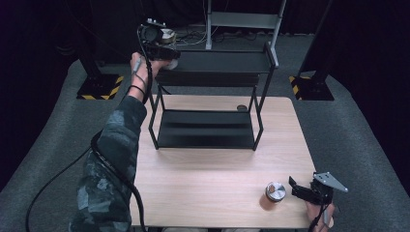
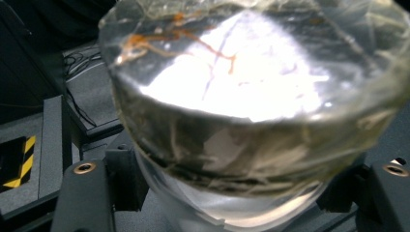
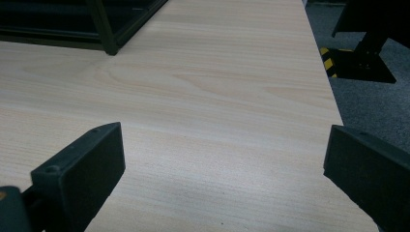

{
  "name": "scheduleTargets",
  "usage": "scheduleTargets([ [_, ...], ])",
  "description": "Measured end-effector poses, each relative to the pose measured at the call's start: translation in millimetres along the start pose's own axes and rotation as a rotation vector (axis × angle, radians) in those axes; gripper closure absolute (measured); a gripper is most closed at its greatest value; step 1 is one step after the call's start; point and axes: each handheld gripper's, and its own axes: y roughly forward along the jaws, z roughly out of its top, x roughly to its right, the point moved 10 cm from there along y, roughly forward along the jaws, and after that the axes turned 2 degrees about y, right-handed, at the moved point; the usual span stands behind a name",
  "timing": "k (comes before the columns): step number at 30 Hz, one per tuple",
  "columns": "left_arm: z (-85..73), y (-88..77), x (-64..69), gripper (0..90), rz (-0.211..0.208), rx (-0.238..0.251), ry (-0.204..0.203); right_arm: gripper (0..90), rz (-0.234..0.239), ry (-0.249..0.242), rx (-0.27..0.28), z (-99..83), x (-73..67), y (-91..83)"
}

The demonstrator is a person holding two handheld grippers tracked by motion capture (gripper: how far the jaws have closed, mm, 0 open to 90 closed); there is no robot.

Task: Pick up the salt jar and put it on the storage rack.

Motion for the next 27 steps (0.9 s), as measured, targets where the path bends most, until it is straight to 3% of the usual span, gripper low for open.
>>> scheduleTargets([
  [3,3.6,-1.5,0.3,22.7,-0.007,-0.025,0.001,0.0,0.001,0.0,0.0,0.0,0.1,0.0],
  [8,8.8,-4.3,-1.7,5.9,-0.027,-0.113,0.013,0.0,0.0,0.0,0.002,-0.2,0.1,-0.2],
  [11,9.4,-9.1,-2.8,0.2,-0.041,-0.129,0.026,0.0,-0.001,0.0,0.003,-0.3,0.0,-0.3],
  [14,9.1,-15.0,-3.9,0.1,-0.057,-0.125,0.032,0.0,-0.003,0.0,0.002,-0.2,-0.2,-0.4],
  [19,6.6,-21.3,-1.9,0.0,-0.076,-0.172,0.073,0.0,-0.005,-0.001,0.005,-0.4,-0.4,-0.6],
  [24,-5.1,-28.9,2.6,0.0,-0.088,-0.195,0.125,0.0,-0.007,-0.002,0.006,-0.6,-0.7,-0.7],
  [27,-14.3,-34.7,5.7,0.0,-0.094,-0.185,0.147,0.0,-0.006,-0.001,0.007,-0.6,-0.7,-0.6],
])
